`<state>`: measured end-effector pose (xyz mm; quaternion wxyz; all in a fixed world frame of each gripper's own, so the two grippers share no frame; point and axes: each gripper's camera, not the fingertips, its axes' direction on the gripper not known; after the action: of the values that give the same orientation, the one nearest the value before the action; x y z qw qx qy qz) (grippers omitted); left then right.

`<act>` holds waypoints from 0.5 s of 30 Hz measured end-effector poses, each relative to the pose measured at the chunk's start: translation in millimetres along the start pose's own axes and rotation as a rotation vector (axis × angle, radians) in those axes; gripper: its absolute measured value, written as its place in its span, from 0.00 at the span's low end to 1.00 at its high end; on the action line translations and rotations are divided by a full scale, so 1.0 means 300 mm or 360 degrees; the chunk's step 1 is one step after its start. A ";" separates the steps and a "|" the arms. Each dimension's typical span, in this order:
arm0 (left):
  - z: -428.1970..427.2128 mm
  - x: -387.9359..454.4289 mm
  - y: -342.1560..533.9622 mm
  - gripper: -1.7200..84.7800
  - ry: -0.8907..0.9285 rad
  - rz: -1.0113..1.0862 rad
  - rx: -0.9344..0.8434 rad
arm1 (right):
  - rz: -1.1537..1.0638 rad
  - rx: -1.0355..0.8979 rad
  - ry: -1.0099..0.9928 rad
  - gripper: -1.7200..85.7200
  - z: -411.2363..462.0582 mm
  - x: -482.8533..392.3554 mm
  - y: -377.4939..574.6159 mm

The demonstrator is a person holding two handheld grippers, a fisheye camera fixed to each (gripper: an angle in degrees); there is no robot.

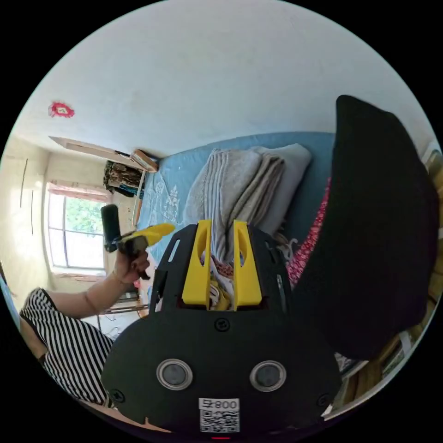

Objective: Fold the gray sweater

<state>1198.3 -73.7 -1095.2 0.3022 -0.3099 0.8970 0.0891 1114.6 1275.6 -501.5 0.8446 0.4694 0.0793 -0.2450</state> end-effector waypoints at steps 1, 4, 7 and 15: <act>-0.003 0.023 0.012 0.14 0.0036 0.0019 0.0014 | 0.0061 -0.0033 -0.0010 0.11 0.075 0.019 -0.035; -0.018 0.053 0.076 0.13 0.0107 0.0011 0.0030 | 0.0203 -0.0139 -0.0099 0.11 0.239 0.048 -0.068; -0.049 0.036 0.166 0.13 0.0149 -0.0053 0.0023 | 0.0192 -0.0101 -0.0002 0.09 0.314 0.005 -0.042; -0.221 0.029 0.291 0.14 0.0066 -0.0127 0.0118 | -0.0165 0.0121 0.0234 0.06 0.353 -0.293 0.094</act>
<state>1107.3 -32.0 -1049.7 0.2982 -0.3357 0.8927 0.0374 1041.8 1229.9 -390.4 0.8042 0.5131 0.1558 -0.2563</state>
